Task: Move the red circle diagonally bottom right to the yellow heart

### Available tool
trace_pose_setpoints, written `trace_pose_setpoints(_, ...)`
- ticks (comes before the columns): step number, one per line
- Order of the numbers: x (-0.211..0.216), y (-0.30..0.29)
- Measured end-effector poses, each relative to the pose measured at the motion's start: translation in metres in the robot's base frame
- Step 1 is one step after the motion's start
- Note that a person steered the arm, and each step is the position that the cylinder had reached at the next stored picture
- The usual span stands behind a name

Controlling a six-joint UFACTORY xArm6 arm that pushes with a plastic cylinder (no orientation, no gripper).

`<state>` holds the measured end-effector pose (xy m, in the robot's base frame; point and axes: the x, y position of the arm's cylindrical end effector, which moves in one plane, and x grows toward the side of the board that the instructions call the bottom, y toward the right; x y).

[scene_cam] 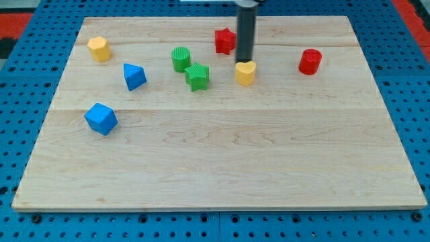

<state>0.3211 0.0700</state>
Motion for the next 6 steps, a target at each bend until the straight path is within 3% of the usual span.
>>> trace_pose_setpoints(2, -0.03, 0.121)
trace_pose_setpoints(3, 0.029, 0.111)
trace_pose_setpoints(4, 0.097, 0.043)
trace_pose_setpoints(5, 0.132, 0.035)
trace_pose_setpoints(6, 0.125, -0.035)
